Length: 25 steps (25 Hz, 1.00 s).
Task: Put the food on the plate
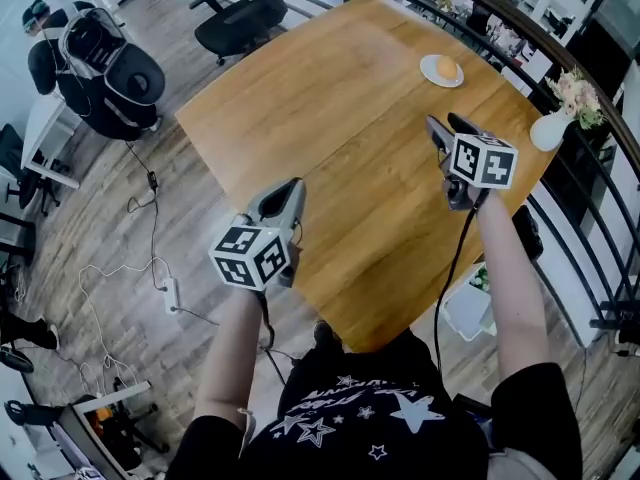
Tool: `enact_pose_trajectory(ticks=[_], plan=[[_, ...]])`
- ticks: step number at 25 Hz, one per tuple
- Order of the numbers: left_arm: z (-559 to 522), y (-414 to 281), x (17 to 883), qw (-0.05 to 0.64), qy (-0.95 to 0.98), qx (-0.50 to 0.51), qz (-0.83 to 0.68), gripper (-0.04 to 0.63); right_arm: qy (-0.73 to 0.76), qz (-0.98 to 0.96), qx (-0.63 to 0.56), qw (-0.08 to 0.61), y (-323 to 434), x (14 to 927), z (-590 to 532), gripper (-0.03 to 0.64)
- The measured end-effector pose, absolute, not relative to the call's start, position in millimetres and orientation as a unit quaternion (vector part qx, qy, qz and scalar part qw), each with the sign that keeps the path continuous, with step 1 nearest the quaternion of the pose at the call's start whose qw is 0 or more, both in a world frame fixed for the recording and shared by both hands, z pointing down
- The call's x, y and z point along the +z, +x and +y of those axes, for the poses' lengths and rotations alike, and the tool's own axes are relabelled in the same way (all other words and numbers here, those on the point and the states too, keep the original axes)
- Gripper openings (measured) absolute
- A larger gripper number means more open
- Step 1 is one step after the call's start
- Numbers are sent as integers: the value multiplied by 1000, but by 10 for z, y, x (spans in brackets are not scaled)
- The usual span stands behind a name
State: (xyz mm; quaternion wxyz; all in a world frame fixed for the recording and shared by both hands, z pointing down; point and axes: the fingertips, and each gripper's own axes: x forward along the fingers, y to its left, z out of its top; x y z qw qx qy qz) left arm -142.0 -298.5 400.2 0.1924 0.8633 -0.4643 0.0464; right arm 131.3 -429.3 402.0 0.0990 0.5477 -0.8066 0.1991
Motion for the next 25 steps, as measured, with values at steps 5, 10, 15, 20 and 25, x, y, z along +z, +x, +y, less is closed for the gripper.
enact_pose_trajectory(ticks=[5,10,15,20,25], plan=[[-2732,-1525,3962,187,874,42,-447,2,566,-792,211,94,1150,4157,-3755,195],[-2460,-1650,4107,197,883,41,-424,2,571,-785,224,91,865,4378,-3234,159],[-2075,-1963,4330,204,895,47,-394,2,591,-766,237,86,483,4606,-2555,34],[-1841,-2026,4373,212,898,41,-382,2,597,-758,253,74,376,4644,-2064,2],[-1502,-1931,4220,195,905,38,-376,2,596,-760,253,58,412,4528,-1689,2]])
